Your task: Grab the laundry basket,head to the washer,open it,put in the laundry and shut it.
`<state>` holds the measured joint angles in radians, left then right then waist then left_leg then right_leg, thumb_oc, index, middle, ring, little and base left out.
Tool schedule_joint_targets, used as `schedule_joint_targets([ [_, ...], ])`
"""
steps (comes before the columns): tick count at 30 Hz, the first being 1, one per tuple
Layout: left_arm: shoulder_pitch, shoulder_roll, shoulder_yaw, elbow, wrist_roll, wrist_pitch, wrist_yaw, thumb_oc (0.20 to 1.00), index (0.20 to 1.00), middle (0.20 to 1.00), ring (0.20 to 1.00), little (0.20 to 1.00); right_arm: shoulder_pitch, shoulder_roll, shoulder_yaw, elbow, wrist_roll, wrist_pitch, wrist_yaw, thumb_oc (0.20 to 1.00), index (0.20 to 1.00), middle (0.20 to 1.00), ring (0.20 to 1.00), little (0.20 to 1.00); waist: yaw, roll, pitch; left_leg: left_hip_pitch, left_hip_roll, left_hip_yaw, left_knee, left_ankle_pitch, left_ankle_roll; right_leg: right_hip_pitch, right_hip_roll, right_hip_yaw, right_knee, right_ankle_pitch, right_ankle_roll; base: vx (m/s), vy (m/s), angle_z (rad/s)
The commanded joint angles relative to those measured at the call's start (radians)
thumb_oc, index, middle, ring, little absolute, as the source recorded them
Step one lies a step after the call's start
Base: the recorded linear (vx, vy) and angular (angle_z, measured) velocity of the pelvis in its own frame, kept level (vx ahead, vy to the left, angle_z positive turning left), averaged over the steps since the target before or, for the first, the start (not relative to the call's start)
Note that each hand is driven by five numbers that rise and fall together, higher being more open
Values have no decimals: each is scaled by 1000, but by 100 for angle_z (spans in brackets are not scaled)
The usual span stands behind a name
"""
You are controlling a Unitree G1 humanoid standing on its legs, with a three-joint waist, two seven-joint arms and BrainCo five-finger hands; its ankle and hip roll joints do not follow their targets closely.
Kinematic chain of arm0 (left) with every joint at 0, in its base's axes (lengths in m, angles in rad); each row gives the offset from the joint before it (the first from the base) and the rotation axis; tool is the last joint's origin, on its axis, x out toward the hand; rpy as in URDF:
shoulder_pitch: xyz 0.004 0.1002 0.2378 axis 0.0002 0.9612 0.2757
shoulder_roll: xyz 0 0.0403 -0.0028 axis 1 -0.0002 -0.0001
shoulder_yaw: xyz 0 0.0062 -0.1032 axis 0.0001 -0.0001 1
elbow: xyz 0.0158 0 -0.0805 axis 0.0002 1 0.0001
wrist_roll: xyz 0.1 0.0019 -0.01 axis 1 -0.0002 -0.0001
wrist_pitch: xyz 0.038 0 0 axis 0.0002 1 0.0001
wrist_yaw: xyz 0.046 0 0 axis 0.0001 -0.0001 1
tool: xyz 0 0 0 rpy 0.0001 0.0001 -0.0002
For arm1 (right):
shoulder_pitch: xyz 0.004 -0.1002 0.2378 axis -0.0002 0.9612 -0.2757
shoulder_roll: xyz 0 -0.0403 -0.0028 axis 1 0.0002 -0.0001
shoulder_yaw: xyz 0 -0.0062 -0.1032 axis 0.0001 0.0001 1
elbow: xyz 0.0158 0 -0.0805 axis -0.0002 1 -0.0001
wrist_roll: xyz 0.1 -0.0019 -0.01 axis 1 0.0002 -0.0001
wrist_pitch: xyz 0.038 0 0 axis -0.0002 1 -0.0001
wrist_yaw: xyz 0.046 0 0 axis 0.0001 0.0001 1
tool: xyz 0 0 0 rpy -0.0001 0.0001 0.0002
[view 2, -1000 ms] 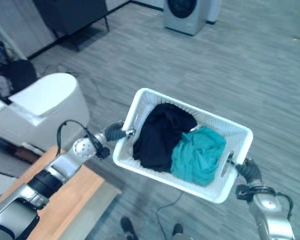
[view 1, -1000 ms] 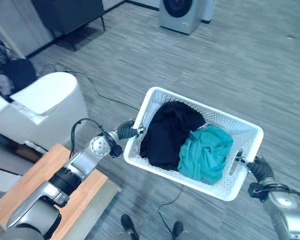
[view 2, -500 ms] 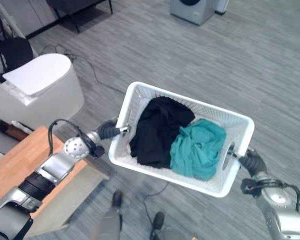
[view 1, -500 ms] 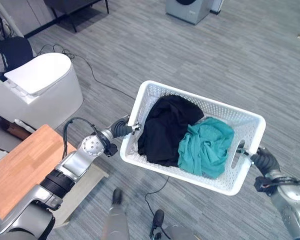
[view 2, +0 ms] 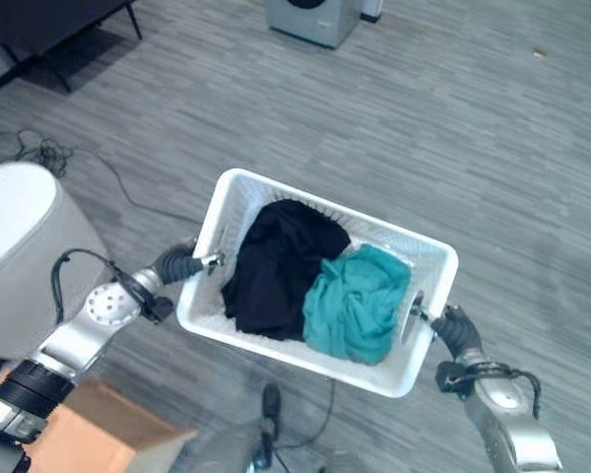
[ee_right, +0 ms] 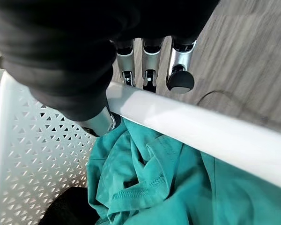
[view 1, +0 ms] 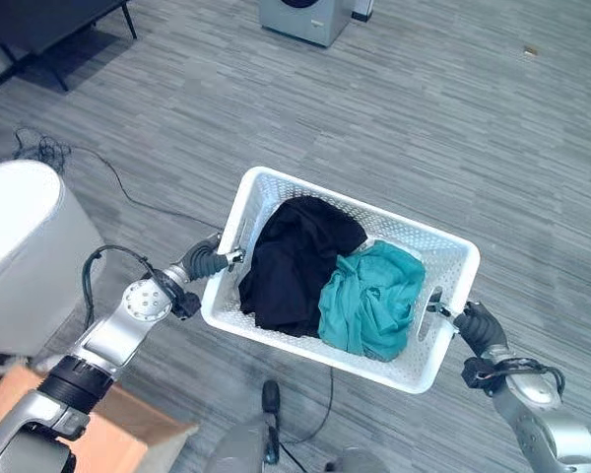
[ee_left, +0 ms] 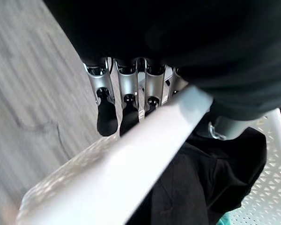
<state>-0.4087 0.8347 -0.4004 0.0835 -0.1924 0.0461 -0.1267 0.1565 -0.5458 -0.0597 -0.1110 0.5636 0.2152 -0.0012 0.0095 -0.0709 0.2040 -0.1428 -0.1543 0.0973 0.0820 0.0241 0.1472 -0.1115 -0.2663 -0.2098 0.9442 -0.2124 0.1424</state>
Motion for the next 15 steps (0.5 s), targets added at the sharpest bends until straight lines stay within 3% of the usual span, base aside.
schedule_joint_targets([
  [1, -83, 56, 124, -41, -54, -55, 37, 200, 200, 200, 200, 200, -92, -40, -53, -56, 25, -82, 93, 200, 200, 200, 200, 200, 9, 51, -47, 48, 98, 40, -59, -53, -55, 23, -1, -69, -237, 280, 38, 465, 41, 2],
  [2, -90, 48, 106, -49, -53, -54, 23, 200, 200, 200, 200, 200, -84, -45, -71, -53, 20, -75, 95, 200, 200, 200, 200, 200, -20, 76, -32, 108, 106, 13, -50, -85, -70, -56, 25, -114, -392, 152, 0, 334, -21, 1],
  [3, -90, 46, 105, -49, -53, -54, 23, 200, 200, 200, 200, 200, -82, -46, -73, -53, 20, -75, 95, 200, 200, 200, 200, 200, -24, 80, -30, 111, 111, 7, -47, -89, -74, -44, 30, -124, -399, 149, -4, 434, -63, 21],
  [5, -82, 39, 107, -55, -44, -54, 18, 200, 200, 200, 200, 200, -75, -47, -88, -56, 32, -72, 94, 200, 200, 200, 200, 200, -43, 80, -22, 143, 115, -8, -26, -131, -91, -71, 68, -120, -627, 155, -4, 302, -123, 56],
  [6, -81, 27, 106, -51, -35, -59, 17, 200, 200, 200, 200, 200, -68, -50, -98, -55, 42, -76, 96, 200, 200, 200, 200, 200, -55, 74, -20, 170, 112, -18, -20, -155, -100, -86, 95, -96, -752, 180, 6, 527, -144, 72],
  [7, -79, 3, 110, -44, -23, -70, 19, 200, 200, 200, 200, 200, -54, -47, -110, -55, 45, -77, 98, 200, 200, 200, 200, 200, -76, 66, -25, 207, 100, -28, -20, -184, -111, -114, 124, -46, -903, 245, 32, 545, -131, 60],
  [10, -70, -31, 119, -32, -3, -80, 20, 200, 200, 200, 200, 200, -46, -38, -113, -54, 35, -76, 104, 200, 200, 200, 200, 200, -94, 65, -35, 271, 98, -34, -27, -224, -124, -167, 135, -45, -1005, 297, 61, 515, -104, 78],
  [11, -64, -48, 121, -21, 9, -81, 21, 200, 200, 200, 200, 200, -51, -36, -109, -50, 34, -79, 106, 200, 200, 200, 200, 200, -102, 66, -46, 321, 100, -40, -31, -251, -131, -171, 139, -77, -1010, 311, 61, 434, -93, 88],
  [15, -64, -56, 116, -19, 8, -80, 10, 200, 200, 200, 200, 200, -50, -40, -107, -46, 39, -73, 109, 200, 200, 200, 200, 200, -120, 70, -76, 375, 125, -53, 2, -260, -156, -131, 151, -97, -972, 333, 45, 485, -172, 27],
])
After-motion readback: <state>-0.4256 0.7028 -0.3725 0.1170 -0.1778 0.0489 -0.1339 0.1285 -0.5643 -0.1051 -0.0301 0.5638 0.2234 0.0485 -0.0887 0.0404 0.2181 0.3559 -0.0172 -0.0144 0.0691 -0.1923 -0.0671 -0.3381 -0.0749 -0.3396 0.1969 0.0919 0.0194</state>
